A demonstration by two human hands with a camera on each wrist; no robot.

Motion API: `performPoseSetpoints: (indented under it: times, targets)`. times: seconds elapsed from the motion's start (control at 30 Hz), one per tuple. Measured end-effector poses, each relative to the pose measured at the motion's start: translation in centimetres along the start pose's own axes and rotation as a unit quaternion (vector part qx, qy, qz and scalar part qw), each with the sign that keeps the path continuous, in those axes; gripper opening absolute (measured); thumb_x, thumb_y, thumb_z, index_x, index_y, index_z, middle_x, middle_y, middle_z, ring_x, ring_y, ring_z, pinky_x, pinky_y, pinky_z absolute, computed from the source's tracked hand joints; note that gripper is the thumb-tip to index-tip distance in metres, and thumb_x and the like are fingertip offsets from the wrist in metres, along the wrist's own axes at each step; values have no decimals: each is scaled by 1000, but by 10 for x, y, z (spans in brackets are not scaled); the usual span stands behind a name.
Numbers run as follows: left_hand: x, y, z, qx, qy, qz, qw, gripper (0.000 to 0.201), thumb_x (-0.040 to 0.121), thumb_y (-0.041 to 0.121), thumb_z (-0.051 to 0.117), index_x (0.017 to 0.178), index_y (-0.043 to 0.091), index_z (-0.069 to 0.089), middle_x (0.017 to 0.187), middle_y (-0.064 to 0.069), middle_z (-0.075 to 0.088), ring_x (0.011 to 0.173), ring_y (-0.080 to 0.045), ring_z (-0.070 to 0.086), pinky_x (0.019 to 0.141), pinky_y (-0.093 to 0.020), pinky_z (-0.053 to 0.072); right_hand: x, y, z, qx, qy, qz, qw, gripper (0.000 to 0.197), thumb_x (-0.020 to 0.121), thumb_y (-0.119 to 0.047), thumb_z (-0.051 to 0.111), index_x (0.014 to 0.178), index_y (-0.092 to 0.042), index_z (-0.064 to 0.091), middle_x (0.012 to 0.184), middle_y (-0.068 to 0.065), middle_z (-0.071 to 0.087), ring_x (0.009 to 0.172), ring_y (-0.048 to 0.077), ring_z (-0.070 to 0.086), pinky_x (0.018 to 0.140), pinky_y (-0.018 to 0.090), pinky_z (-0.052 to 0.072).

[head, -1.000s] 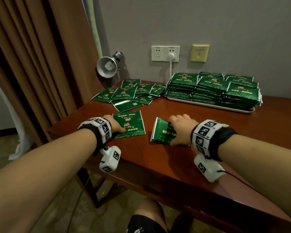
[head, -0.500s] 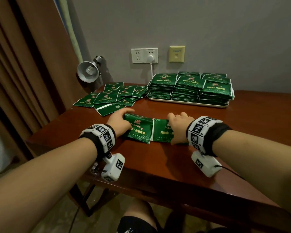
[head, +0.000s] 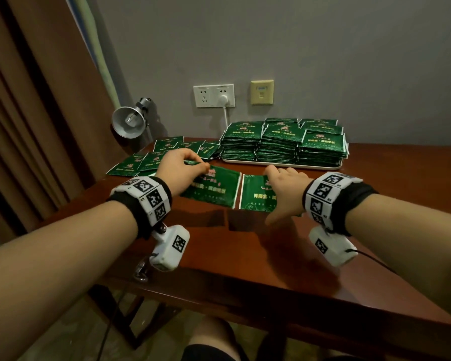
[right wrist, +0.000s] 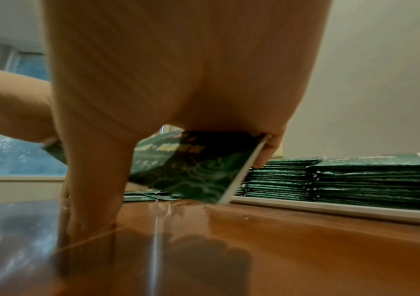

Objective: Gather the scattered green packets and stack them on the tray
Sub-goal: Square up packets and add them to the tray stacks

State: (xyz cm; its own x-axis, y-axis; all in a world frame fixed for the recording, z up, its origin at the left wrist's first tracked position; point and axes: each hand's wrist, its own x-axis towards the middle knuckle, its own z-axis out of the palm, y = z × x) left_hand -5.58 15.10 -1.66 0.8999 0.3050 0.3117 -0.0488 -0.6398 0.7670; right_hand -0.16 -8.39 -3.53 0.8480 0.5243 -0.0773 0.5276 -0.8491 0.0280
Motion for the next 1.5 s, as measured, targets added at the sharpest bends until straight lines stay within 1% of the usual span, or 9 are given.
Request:
performPoseSetpoints:
  times: [0.07,0.23,0.4,0.57,0.73,0.87,1.03,1.2,1.5]
  targets:
    - [7,-8,3,19,23,-42,999,19,83,26,74,86,13,62,76,-5,66,66,-21,62,51,-24,47,-1,4,-1,-4,-10,0,1000,102,57,-66,80,130,-17,29,122,4,49,111,25,48,93,41,44]
    - [3,-41,32,121,-46,-149,980,35,85,32,72,110,14,55,115,-7,62,97,-21,58,78,-30,45,-4,7,13,5,-40,11,999,105,52,-65,83,133,-23,31,129,1,46,118,24,46,98,41,40]
    - [-11,-39,46,289,-251,-5,924,86,72,59,73,142,24,38,142,-3,43,131,-23,38,109,-45,37,2,5,26,-16,-65,6,998,98,60,-63,80,134,-18,35,131,2,49,118,24,45,95,39,41]
    - [-16,-34,58,381,-344,42,857,98,68,61,75,148,25,30,135,-3,41,126,-24,36,108,-44,36,12,-2,25,-67,-94,16,993,97,65,-67,75,138,-15,39,131,5,48,121,25,44,96,39,45]
    - [-23,-32,57,366,-343,25,865,75,69,56,75,128,25,40,118,-2,39,109,-21,44,95,-40,46,12,-5,21,-62,-124,36,990,89,64,-66,76,128,-14,43,122,7,51,111,26,51,92,41,49]
    - [-31,-27,58,355,-315,40,879,72,66,51,76,118,24,35,110,0,45,94,-23,52,84,-38,48,8,-8,24,0,-95,14,995,77,70,-41,82,123,-11,35,97,4,55,80,19,58,62,31,51]
    - [-27,-22,52,367,-305,57,877,100,56,59,81,133,23,27,115,1,46,100,-20,52,92,-38,43,0,-8,23,-43,-78,-11,996,100,56,-57,84,128,-18,27,108,4,47,90,22,57,74,38,55]
    - [-9,-8,47,381,-277,71,879,93,61,49,76,135,20,30,111,1,47,98,-20,52,90,-40,45,-1,7,14,-43,8,-12,999,88,62,-38,82,131,-16,31,112,4,40,96,21,49,76,37,53]
    - [83,46,41,369,-220,138,892,91,70,31,83,141,15,27,122,-9,57,105,-26,59,89,-45,52,31,67,-42,-40,49,23,998,104,68,-57,79,146,-13,27,136,8,42,124,27,40,102,43,43]
